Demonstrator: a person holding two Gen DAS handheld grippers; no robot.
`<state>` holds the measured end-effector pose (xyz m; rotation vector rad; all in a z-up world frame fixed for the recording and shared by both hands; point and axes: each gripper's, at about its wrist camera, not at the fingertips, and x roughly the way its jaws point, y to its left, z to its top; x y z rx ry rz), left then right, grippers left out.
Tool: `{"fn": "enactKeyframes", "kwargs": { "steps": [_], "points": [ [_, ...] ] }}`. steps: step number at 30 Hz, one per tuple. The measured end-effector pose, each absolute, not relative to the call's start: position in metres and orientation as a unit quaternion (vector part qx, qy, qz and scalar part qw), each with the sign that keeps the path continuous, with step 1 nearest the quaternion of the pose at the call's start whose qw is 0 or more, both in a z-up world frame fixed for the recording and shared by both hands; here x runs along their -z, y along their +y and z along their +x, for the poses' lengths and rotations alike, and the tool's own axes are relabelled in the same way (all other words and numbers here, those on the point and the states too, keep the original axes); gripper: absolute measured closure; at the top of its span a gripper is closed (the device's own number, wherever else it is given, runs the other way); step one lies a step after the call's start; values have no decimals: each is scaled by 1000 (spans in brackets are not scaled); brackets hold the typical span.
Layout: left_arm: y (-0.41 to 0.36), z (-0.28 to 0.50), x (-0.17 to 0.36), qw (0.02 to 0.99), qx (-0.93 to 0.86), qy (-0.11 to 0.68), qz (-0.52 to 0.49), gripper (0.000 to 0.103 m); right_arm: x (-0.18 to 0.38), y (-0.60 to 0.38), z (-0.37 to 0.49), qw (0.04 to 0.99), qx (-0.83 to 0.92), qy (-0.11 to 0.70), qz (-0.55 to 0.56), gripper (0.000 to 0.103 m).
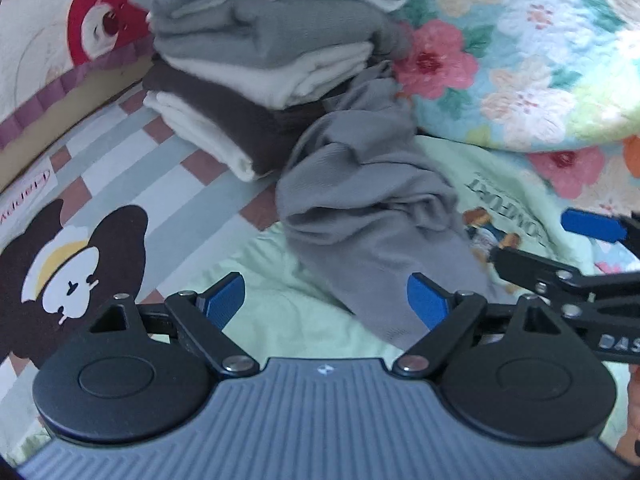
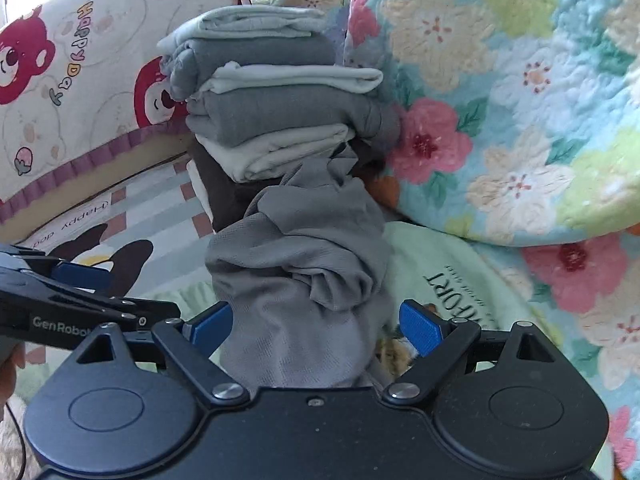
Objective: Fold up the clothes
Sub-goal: 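Grasp the grey t-shirt with the right gripper while the left gripper grasps it too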
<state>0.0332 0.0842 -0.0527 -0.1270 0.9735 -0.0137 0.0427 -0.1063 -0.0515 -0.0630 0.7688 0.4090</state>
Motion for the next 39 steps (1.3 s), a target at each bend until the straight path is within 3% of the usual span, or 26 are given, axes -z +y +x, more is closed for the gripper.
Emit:
{"fn": "enactKeyframes", "kwargs": {
  "steps": [1,5,6,7,9,10,13,14,16,17,18,21,22,23,24,28,33,36,39],
  "points": [
    [92,37,57,882,5,466,-72,18,55,-104,47,906,-201,371,-29,10],
    [114,61,80,878,-13,466,-108,53,70,-95,65,906,-212,366,-28,14],
    [118,68,90,877,-11,468,-110,58,76,-92,72,905,-215,366,-39,26],
    [120,74,99,876,-12,470,-111,69,82,-89,80,904,-213,366,-51,34],
    [124,80,114,879,-12,464,-105,73,93,-84,96,906,-203,365,-64,80],
    [125,80,121,883,-13,458,-99,73,96,-83,103,906,-198,368,-63,86],
    [131,82,141,894,-14,441,-82,72,102,-85,120,906,-186,376,-47,87],
    [134,82,145,894,-10,439,-89,71,105,-86,124,907,-179,378,-47,82],
    [140,83,151,892,-2,438,-107,70,114,-89,132,907,-161,387,-37,52],
    [142,84,154,891,3,439,-117,70,119,-91,137,907,-151,392,-31,29],
    [144,85,156,889,5,440,-129,70,124,-92,141,907,-142,396,-25,19],
    [142,85,158,887,16,440,-141,70,145,-103,161,892,-135,430,36,17],
    [140,85,158,888,19,439,-138,69,153,-108,169,883,-139,443,70,17],
    [138,84,158,889,20,438,-134,69,159,-114,174,876,-151,447,105,28],
    [137,83,157,891,21,435,-129,69,161,-117,175,872,-168,439,137,82],
    [137,73,141,908,27,402,-114,68,136,-117,157,875,-228,372,212,87],
    [130,44,99,939,73,316,-117,51,86,-104,134,837,-327,328,290,88],
    [128,27,80,946,100,277,-135,31,54,-88,119,830,-370,310,280,88],
    [131,14,64,948,118,246,-166,28,22,-70,101,826,-413,287,254,88]
  ]
}}
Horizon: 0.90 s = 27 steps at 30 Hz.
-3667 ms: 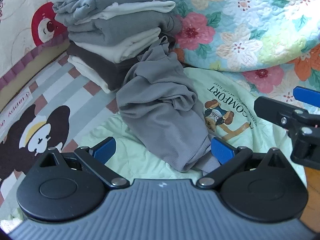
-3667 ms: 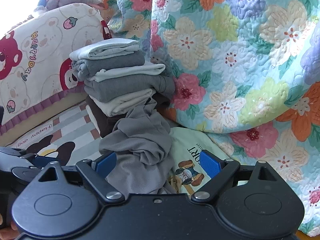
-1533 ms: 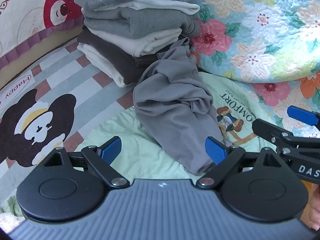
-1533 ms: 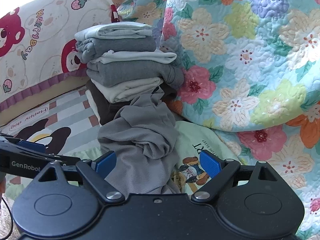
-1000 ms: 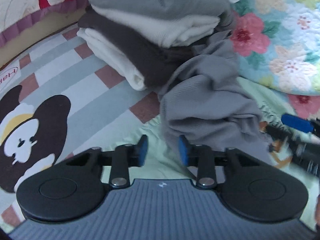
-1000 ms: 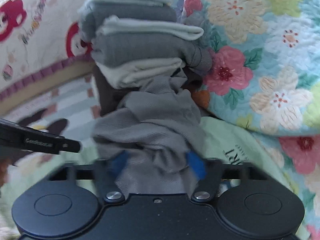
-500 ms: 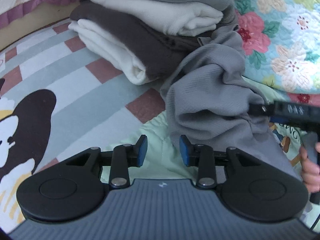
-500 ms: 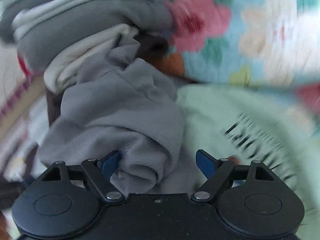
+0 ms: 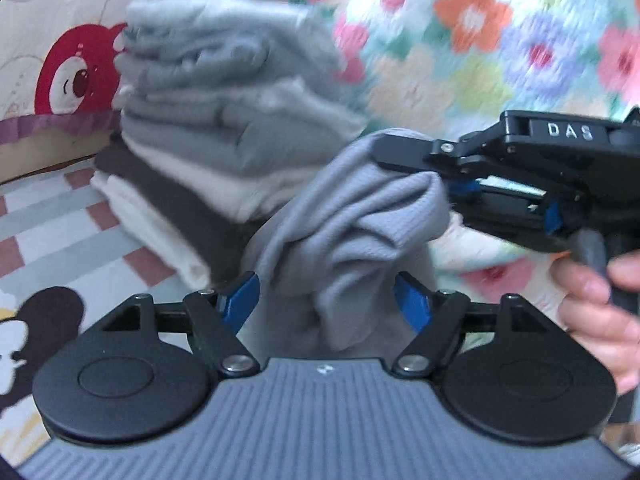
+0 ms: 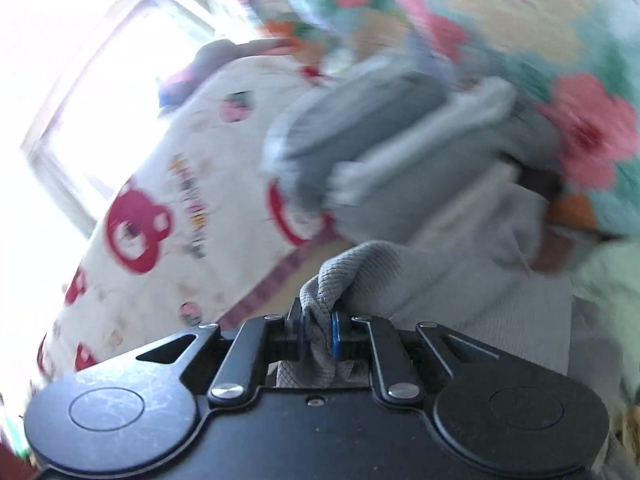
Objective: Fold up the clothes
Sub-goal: 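Grasp the grey t-shirt with the right gripper while the left gripper grasps it too, then lift the grey t-shirt with both grippers and carry it onto the open sheet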
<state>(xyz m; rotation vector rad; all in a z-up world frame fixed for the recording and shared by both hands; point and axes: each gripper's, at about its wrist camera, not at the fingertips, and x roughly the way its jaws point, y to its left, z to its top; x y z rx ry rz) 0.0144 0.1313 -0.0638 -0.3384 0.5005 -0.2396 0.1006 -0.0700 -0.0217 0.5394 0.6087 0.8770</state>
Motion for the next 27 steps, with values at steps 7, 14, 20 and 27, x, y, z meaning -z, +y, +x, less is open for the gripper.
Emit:
{"fn": "enactKeyframes", "kwargs": {
  "steps": [7,14,20,27],
  "points": [
    [154,-35,18,971,99,157,-151,23,-57,-28,47,796,-530,220,193,88],
    [237,-87,-64,982,-46,92,-158,90,-133,40,5,753,-625,147,142,88],
    [334,-145,-110,973,-190,35,-128,91,-149,119,-14,707,-683,118,140,88],
    [515,-217,-11,868,-378,163,-278,90,-52,195,-7,731,-636,232,79,83]
  ]
}}
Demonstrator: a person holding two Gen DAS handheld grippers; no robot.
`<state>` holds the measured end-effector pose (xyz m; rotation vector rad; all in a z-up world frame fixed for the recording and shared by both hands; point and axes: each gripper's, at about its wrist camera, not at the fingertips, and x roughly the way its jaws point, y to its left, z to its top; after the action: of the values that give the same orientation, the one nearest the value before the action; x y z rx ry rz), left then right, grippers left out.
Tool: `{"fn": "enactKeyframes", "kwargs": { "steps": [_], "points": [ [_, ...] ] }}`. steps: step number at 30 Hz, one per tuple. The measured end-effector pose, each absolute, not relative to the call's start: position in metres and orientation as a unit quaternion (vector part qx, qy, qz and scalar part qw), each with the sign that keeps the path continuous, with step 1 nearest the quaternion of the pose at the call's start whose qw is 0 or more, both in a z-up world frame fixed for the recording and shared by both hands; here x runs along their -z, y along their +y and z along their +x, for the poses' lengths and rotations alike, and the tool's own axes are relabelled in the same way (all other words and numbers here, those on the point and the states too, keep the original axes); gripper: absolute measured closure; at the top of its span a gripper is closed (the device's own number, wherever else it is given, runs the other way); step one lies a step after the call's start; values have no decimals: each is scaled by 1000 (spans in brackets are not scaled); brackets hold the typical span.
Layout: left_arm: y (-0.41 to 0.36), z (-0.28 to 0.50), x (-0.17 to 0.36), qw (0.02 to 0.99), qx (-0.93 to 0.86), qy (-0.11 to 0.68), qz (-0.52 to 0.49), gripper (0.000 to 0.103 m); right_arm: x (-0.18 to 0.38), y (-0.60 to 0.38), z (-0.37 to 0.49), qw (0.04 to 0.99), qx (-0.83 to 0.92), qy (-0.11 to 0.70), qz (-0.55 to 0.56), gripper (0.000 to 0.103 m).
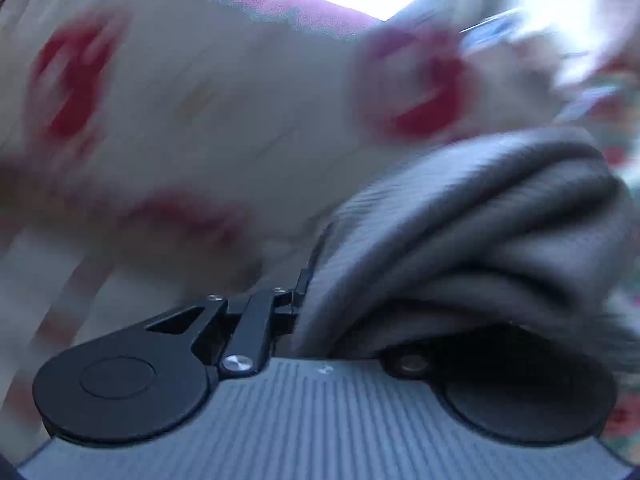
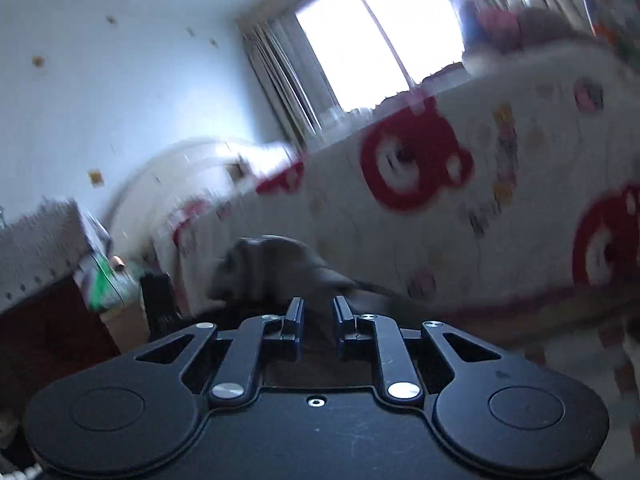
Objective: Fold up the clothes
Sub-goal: 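Lift the grey t-shirt with both grippers and carry it onto the open sheet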
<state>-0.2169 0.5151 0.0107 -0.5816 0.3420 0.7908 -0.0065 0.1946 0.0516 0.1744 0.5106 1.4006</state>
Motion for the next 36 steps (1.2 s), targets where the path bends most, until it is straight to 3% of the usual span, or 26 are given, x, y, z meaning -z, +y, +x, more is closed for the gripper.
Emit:
{"fn": "enactKeyframes", "kwargs": {
  "steps": [4,6,8,12,28,29,30,31,36],
  "points": [
    [559,-259,99,798,-448,262,-307,91,36,228,5,723,-585,365,39,79],
    [568,-284,145,771,-466,281,-331,91,64,244,5,701,-580,415,22,58],
    [581,-314,175,729,-471,302,-395,91,84,263,-2,679,-583,445,-9,53],
    [622,-357,173,715,-467,191,-483,91,111,307,-18,664,-578,469,-70,46],
    [621,-413,152,652,-574,167,-467,91,193,462,-47,650,-579,447,-206,40],
    [619,-416,150,648,-583,166,-460,91,197,464,-47,648,-584,444,-205,43],
    [618,-417,146,649,-592,169,-447,91,201,467,-47,646,-588,442,-204,75],
    [618,-417,142,650,-600,173,-434,91,201,467,-49,640,-600,435,-203,98],
    [617,-419,139,657,-590,178,-435,91,136,412,-41,640,-640,422,-53,97]
  ]
}}
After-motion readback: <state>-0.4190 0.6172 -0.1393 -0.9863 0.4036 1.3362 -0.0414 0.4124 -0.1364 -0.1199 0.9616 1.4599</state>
